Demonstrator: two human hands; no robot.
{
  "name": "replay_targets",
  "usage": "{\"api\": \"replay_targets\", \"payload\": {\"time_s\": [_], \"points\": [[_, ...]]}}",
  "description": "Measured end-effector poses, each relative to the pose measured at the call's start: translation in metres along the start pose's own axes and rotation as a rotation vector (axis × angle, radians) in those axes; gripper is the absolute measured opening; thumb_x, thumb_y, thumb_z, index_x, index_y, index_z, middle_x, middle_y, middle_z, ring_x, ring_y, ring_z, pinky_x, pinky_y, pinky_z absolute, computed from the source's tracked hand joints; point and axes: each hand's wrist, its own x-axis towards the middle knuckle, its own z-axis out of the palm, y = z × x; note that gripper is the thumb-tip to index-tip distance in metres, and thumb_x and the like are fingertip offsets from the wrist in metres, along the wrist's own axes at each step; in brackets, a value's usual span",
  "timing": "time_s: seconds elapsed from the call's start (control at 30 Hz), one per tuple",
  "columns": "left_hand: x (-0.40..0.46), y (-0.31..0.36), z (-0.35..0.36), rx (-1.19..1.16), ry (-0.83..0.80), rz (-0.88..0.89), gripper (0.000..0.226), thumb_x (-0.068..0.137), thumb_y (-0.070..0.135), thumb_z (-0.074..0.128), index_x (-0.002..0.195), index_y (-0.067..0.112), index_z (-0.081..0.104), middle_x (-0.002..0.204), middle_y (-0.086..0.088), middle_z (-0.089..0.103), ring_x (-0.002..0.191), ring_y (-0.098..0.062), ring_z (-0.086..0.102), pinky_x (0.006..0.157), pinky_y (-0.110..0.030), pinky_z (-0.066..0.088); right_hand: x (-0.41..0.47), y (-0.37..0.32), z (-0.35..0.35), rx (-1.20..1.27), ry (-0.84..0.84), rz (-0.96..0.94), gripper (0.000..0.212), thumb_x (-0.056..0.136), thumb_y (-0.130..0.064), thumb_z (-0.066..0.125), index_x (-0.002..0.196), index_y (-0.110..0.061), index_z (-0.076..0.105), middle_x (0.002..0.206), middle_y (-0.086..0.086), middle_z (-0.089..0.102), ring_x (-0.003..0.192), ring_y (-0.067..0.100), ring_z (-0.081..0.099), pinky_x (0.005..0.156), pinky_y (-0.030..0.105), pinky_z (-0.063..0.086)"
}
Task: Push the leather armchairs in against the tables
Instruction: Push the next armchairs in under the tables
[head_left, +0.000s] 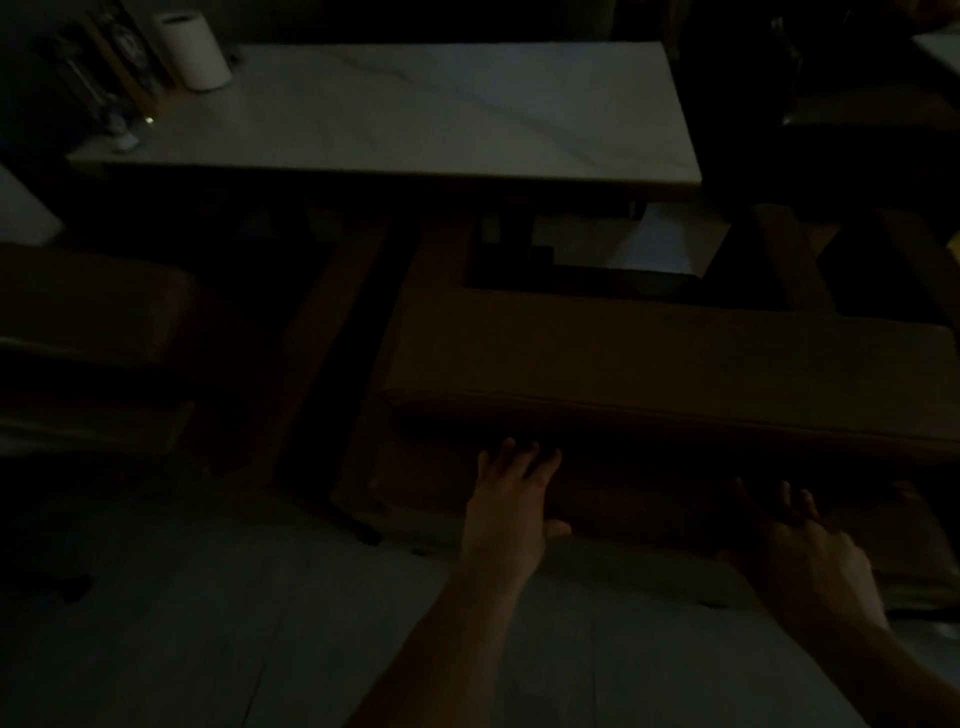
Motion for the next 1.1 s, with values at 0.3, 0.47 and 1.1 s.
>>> {"api": "replay_targets", "payload": {"time_s": [0.3, 0.47, 1.1], "points": [[-0.008, -0.018, -0.007, 0.07, 0.053, 0.064, 0.082, 0.086, 0.052, 0.063, 0.153, 0.032, 0.019, 0.159, 0.004, 0.021, 0.145, -0.024, 0.016, 0.118, -0.042, 0.02, -0.006, -0.064, -0.007, 0.091, 0.105, -0.1, 0.094, 0.09, -0.057, 0.057, 0.156, -0.035, -0.007, 0.166, 0.012, -0.003, 0.152, 0.031, -0.004, 0.123, 0.049, 0.013], [-0.019, -0.053, -0.011, 0.143, 0.16, 0.035, 0.091, 0.075, 0.062, 0.067, 0.151, 0.029, 0.029, 0.153, -0.001, 0.035, 0.143, -0.03, 0.027, 0.117, -0.051, 0.02, 0.006, -0.121, -0.005, 0.156, 0.027, -0.063, 0.099, 0.088, -0.064, 0.057, 0.154, -0.04, -0.013, 0.164, 0.02, -0.009, 0.149, 0.046, -0.01, 0.119, 0.064, 0.008], [-0.021, -0.081, -0.007, 0.134, 0.192, 0.026, 0.082, 0.066, 0.055, 0.078, 0.139, 0.034, 0.048, 0.137, 0.008, 0.055, 0.129, -0.023, 0.047, 0.109, -0.047, 0.037, 0.001, -0.135, -0.001, 0.025, -0.005, -0.003, 0.083, 0.089, -0.076, 0.026, 0.152, -0.044, -0.018, 0.164, 0.021, 0.0, 0.15, 0.044, -0.001, 0.12, 0.06, 0.014]]}}
